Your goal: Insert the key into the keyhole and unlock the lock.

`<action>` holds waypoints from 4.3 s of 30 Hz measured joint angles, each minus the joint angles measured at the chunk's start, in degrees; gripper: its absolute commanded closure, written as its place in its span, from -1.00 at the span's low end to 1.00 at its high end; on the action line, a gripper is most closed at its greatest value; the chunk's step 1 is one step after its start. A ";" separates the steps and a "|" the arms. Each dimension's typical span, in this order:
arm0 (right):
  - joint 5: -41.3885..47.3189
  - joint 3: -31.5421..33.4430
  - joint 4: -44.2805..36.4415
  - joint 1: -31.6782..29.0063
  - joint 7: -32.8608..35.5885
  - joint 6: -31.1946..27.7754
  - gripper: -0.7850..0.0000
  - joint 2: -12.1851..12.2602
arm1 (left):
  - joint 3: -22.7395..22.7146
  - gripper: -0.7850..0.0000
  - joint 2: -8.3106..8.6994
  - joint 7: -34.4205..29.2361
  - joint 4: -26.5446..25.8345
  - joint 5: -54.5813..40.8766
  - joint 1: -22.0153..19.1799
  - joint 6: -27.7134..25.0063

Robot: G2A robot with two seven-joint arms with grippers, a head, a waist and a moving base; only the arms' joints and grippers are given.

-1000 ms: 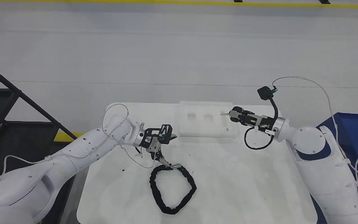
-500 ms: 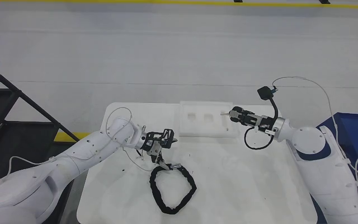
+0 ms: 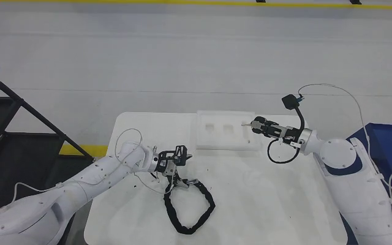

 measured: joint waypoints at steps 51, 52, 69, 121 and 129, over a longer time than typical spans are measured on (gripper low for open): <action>0.46 -0.59 -4.24 -1.49 4.42 7.07 1.00 0.28 | -8.75 1.00 -0.13 22.19 -5.65 7.24 -1.47 -9.48; 0.32 -0.62 -5.53 -1.86 5.44 7.54 1.00 0.37 | -8.41 1.00 -0.16 22.57 -5.93 6.78 -1.85 -9.48; 4.60 3.27 -18.24 -4.80 10.72 9.01 1.00 1.56 | -5.26 1.00 -4.14 25.00 -6.95 -0.04 -7.62 -8.12; -12.30 1.11 -35.88 -3.26 18.30 19.86 1.00 3.73 | -10.31 1.00 -11.00 32.17 -1.66 7.77 -0.86 6.04; -14.18 0.80 -35.83 -3.45 17.18 22.21 1.00 3.89 | -11.99 1.00 -11.61 32.37 -1.08 9.78 -0.29 6.34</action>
